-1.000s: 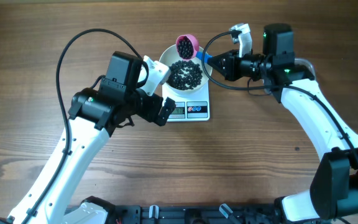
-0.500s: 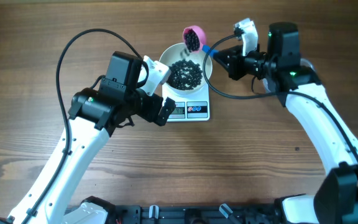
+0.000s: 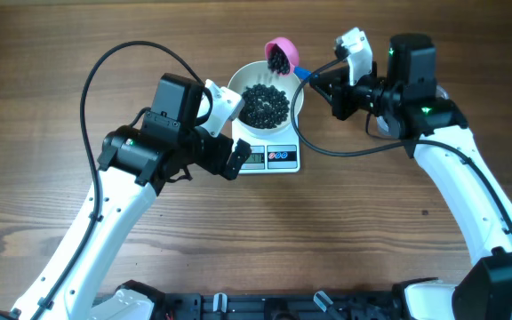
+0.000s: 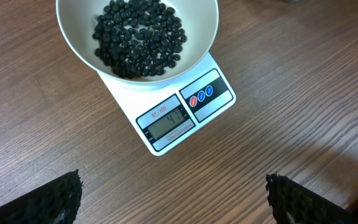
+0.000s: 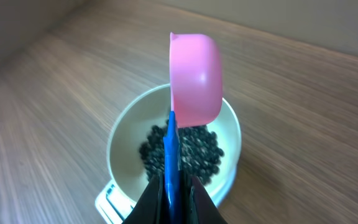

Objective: Scoop item into bowl and weigh 150g on scale
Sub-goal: 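Tilt the scoop to pour beans into the white bowl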

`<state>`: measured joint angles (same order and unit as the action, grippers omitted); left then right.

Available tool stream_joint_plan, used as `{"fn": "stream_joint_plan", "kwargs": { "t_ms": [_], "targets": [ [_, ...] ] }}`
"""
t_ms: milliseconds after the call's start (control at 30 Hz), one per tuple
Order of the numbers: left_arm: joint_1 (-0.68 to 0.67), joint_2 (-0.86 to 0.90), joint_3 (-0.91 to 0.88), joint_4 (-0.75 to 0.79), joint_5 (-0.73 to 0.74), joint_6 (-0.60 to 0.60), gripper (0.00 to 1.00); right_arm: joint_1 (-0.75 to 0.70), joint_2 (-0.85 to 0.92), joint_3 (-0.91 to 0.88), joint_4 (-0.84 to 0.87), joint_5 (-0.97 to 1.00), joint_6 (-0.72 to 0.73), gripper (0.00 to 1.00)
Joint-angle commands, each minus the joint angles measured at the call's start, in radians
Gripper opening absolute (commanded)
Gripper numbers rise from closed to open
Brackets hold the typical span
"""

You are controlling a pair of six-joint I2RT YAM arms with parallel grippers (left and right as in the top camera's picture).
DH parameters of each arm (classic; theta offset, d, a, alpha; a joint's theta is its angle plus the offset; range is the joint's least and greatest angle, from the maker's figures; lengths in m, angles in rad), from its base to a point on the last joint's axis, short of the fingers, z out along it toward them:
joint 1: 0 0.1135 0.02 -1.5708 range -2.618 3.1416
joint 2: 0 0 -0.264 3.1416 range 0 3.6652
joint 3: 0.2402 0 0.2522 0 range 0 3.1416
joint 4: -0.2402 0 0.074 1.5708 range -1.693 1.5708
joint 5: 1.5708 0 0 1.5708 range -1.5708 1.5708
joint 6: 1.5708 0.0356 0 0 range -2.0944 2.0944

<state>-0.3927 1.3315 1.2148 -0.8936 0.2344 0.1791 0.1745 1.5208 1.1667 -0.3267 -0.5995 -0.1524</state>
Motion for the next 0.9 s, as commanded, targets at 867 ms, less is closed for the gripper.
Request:
{"fn": "stream_joint_plan", "kwargs": {
  "t_ms": [867],
  "targets": [
    [-0.005,-0.004,0.016,0.002,0.016,0.016,1.00,0.136,-0.019,0.005,-0.003,0.382,-0.309,0.04]
  ]
}}
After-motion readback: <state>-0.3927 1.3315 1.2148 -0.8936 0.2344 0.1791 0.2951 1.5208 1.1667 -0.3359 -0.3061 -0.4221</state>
